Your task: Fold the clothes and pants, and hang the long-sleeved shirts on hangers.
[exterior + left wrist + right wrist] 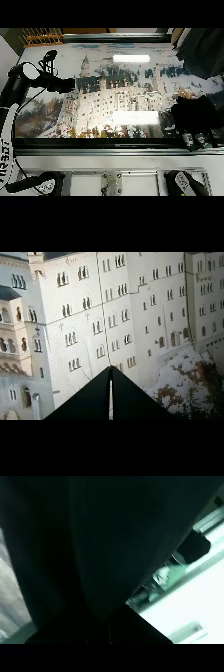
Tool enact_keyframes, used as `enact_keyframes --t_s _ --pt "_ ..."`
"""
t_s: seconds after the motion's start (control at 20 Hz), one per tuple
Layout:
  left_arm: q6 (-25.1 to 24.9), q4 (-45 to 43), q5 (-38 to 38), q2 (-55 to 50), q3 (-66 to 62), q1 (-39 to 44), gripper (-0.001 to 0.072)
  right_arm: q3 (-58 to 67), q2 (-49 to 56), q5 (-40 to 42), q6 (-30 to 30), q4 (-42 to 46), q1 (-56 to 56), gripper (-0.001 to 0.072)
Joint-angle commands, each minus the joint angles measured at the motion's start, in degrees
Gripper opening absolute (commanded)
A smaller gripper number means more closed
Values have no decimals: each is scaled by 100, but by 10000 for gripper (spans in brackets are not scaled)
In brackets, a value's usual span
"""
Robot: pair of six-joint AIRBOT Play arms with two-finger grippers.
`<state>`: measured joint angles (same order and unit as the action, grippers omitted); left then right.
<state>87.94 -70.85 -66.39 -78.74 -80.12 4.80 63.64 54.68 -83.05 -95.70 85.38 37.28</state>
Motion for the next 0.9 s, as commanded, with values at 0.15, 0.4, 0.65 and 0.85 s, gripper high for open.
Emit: enact_keyframes --t_s 0.15,0.4,0.65,0.85 --pt "-120 -2 -68 2 2 15 9 -404 -83 -514 -33 664 2 345" --pt "-118 0 -105 2 2 22 9 -400 -557 -94 142 409 -98 601" --pt "-116 2 -94 2 2 26 8 -404 -1705 601 542 -1462 -1108 601" --pt "-114 7 -105 2 2 26 9 -404 -1891 656 570 -1814 -2109 91"
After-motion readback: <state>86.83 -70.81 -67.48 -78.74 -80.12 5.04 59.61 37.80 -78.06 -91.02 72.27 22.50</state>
